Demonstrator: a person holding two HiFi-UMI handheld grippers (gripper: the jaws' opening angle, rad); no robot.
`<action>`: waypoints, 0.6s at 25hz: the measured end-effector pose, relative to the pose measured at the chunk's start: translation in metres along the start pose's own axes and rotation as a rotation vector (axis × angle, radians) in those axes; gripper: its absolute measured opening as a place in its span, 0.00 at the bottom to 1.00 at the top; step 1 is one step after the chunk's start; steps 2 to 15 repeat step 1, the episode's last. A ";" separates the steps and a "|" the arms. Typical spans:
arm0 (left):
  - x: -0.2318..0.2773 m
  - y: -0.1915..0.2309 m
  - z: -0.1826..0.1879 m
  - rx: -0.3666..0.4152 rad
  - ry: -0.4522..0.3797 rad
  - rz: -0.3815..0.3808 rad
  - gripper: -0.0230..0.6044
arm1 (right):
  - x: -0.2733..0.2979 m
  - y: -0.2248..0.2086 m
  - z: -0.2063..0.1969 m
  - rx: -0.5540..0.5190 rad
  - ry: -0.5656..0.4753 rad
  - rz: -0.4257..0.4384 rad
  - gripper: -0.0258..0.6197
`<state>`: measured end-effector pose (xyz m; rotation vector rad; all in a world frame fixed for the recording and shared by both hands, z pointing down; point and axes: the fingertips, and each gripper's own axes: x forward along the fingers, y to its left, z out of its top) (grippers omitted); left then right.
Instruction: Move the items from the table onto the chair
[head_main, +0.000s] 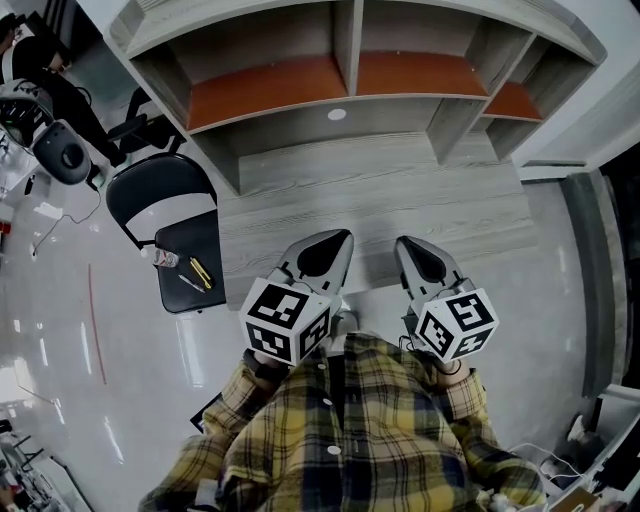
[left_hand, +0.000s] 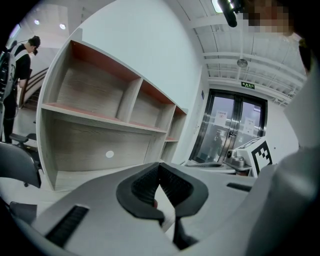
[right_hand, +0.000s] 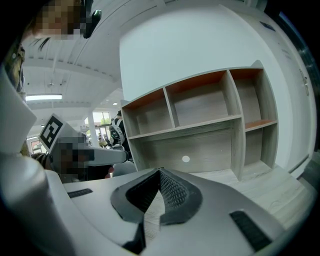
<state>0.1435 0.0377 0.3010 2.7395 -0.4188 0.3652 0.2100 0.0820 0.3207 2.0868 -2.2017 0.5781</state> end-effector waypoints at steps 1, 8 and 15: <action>-0.001 -0.001 -0.001 0.000 0.000 0.000 0.04 | -0.002 0.000 -0.001 0.000 -0.001 0.001 0.07; -0.001 -0.001 -0.001 0.000 0.000 0.000 0.04 | -0.002 0.000 -0.001 0.000 -0.001 0.001 0.07; -0.001 -0.001 -0.001 0.000 0.000 0.000 0.04 | -0.002 0.000 -0.001 0.000 -0.001 0.001 0.07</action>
